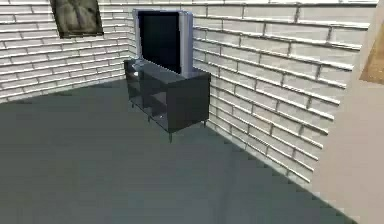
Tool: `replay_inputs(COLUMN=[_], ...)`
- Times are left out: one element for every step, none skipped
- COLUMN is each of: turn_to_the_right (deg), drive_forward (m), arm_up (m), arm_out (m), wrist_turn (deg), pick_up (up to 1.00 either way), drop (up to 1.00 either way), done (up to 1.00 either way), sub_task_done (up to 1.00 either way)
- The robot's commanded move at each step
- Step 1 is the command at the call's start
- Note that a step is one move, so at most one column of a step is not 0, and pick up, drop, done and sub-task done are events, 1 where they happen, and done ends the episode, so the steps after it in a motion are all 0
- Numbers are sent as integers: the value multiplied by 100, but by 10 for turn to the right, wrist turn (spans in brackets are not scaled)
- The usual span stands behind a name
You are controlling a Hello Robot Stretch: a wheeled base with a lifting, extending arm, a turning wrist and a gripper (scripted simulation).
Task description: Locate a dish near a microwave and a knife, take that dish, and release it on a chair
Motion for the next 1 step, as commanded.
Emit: replay_inputs(turn_to_the_right=[-450], drive_forward=[0], arm_up=[0], arm_out=[0], wrist_turn=[0], pick_up=[0], drop=[0], done=[0], sub_task_done=[0])
